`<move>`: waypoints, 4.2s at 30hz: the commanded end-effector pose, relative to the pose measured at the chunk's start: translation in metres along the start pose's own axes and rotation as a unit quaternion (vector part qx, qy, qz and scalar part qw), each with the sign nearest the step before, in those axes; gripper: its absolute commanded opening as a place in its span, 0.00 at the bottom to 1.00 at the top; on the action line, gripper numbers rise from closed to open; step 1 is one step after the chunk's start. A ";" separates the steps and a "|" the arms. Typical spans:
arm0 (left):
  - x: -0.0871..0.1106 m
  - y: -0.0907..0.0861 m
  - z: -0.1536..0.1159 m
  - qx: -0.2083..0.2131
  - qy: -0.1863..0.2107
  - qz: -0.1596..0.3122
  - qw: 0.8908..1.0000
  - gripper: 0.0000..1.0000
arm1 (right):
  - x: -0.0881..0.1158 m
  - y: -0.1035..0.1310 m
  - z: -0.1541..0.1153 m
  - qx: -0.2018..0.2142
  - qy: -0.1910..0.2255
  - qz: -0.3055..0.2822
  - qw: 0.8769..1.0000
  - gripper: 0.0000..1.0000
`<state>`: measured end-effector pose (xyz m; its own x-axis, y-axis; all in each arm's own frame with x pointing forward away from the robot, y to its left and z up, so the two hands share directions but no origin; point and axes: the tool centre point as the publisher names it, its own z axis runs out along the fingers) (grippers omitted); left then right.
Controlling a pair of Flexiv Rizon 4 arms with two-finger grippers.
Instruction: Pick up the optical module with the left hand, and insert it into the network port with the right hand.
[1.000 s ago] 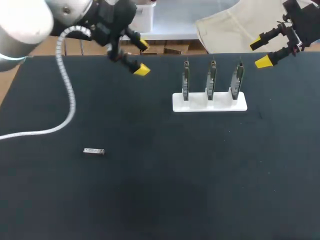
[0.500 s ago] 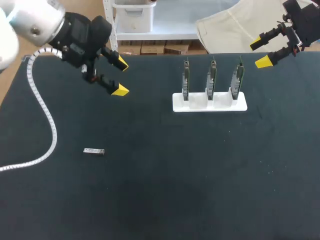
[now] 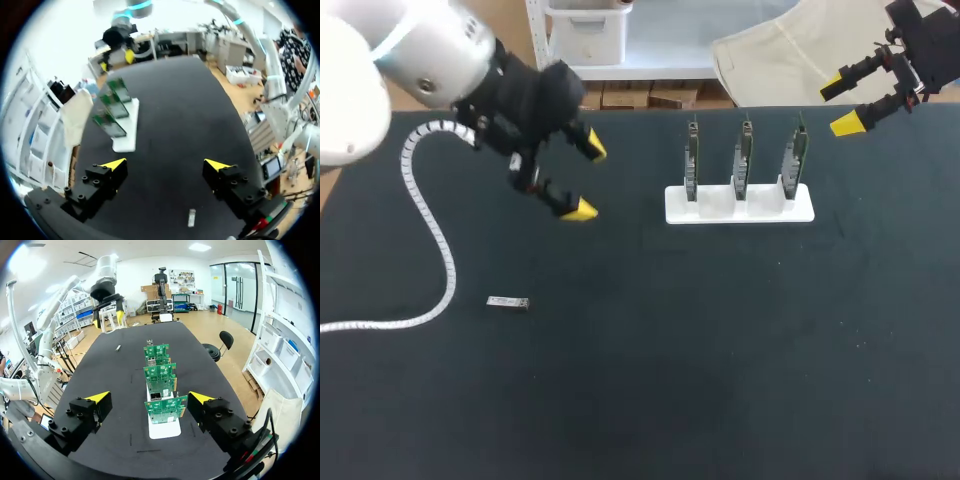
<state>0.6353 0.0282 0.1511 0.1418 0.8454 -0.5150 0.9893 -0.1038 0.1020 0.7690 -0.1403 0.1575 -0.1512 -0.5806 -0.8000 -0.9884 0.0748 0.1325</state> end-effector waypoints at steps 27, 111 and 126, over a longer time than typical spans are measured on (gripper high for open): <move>0.094 -0.083 0.010 0.051 0.061 -0.091 0.993 1.00 | 0.000 0.002 0.000 0.003 0.000 0.000 1.000 1.00; 0.192 -0.087 0.066 0.051 0.271 -0.099 0.956 1.00 | 0.000 0.002 0.000 0.003 0.000 0.000 1.000 1.00; 0.190 -0.090 0.069 0.039 0.286 -0.078 0.954 1.00 | 0.000 0.002 0.000 0.003 0.000 0.000 1.000 1.00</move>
<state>0.5761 0.1631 -0.0144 -0.0278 0.9992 0.0294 0.9995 0.0283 -0.0157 0.7689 -0.1403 0.1574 -0.1512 -0.5807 -0.8000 -0.9884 0.0748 0.1325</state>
